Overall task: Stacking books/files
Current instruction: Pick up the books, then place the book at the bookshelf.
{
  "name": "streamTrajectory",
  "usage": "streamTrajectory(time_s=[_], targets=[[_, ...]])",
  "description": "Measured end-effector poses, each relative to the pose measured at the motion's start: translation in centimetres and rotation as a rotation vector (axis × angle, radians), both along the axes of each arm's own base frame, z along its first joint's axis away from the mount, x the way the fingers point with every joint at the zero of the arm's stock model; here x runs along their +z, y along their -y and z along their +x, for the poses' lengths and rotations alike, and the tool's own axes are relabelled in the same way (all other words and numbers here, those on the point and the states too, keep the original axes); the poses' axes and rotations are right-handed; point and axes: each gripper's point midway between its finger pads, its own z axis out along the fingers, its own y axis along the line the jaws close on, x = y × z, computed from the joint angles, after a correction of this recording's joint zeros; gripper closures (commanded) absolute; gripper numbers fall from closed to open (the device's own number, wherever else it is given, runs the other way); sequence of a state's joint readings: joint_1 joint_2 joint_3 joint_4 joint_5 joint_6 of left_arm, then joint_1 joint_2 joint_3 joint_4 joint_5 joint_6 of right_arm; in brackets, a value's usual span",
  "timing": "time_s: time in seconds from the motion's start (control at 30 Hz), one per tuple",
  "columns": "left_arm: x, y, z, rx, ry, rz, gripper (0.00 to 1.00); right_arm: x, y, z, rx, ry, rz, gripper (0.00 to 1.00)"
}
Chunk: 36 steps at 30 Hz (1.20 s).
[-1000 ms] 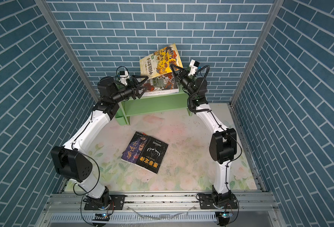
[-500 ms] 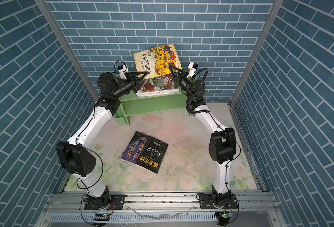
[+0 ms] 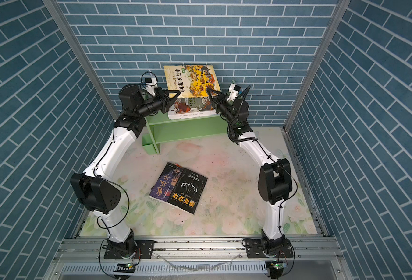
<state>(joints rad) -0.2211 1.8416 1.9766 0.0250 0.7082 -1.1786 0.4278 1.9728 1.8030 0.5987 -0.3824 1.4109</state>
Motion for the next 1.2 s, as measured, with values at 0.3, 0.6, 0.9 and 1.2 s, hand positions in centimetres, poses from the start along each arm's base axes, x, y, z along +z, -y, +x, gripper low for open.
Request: streamTrajectory(time_s=[0.3, 0.6, 0.9, 1.2], targets=[[-0.4, -1.9, 2.7, 0.047, 0.021, 0.027, 1.0, -6.5, 1.2, 2.1, -0.143, -0.211, -0.246, 0.44], [-1.3, -2.8, 5.2, 0.018, 0.003, 0.002, 1.0, -3.3, 5.1, 0.1, -0.281, -0.193, -0.336, 0.44], [-3.1, -0.8, 4.5, -0.092, -0.003, 0.009, 1.0, -2.9, 7.6, 0.1, -0.339, -0.188, -0.35, 0.44], [-10.0, -0.3, 4.5, -0.118, -0.124, 0.07, 1.0, -4.6, 7.3, 0.8, -0.328, -0.217, -0.368, 0.43]])
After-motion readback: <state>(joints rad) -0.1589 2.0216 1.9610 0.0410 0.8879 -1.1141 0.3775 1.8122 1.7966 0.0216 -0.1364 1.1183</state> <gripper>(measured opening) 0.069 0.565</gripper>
